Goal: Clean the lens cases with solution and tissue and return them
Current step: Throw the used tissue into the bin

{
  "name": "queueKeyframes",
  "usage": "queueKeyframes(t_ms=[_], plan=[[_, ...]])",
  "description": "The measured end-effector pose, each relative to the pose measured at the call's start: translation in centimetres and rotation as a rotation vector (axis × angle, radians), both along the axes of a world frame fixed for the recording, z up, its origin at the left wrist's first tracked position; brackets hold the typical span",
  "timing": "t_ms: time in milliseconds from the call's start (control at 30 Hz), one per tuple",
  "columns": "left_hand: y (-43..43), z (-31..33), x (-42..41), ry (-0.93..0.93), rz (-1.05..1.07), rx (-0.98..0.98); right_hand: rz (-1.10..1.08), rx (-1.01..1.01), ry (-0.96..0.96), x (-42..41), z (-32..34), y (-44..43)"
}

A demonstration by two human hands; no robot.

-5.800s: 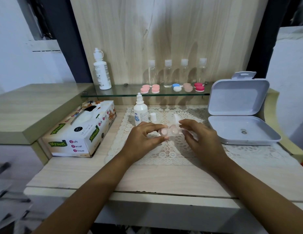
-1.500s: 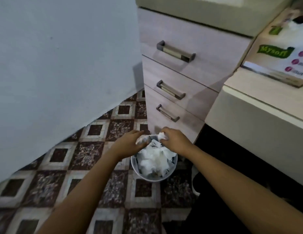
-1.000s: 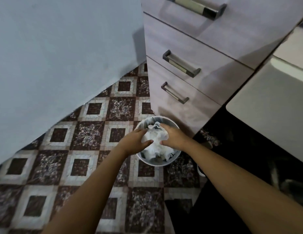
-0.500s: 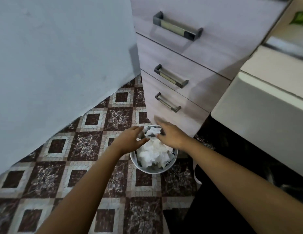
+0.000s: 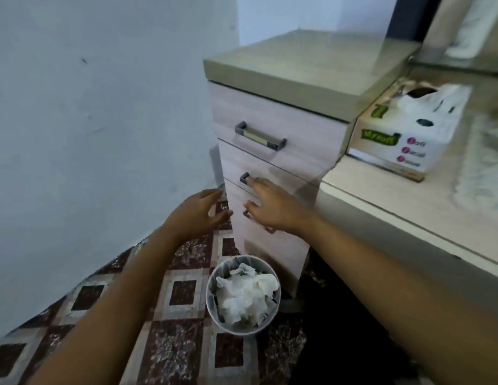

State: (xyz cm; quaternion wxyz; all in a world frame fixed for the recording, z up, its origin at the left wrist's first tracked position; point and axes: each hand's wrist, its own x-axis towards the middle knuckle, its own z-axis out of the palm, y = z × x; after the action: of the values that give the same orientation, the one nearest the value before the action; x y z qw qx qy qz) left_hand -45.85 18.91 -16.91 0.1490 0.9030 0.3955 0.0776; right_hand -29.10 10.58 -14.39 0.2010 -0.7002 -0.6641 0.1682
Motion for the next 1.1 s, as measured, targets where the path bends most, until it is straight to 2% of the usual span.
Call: queueKeyframes(t_ms=[267,500,800,1100], plan=[[-2.6,10.1,3.4,-0.161,-0.079,0.203,-0.052,0.204,-0.037,2.5,9.0,-4.3],[-6.4,16.0,8.8,-0.243,-0.184,0.25,-0.152,0.322,-0.105,6.7,13.9,-9.7],[-13.0,19.5,19.0,-0.326,-0.418,0.295,-0.392,0.335,-0.212,14.8,16.1,-19.4],[-19.7,18.5,28.6,-0.3,-0.67,0.298,-0.652,0.26,-0.238,21.7,14.7,-28.7]])
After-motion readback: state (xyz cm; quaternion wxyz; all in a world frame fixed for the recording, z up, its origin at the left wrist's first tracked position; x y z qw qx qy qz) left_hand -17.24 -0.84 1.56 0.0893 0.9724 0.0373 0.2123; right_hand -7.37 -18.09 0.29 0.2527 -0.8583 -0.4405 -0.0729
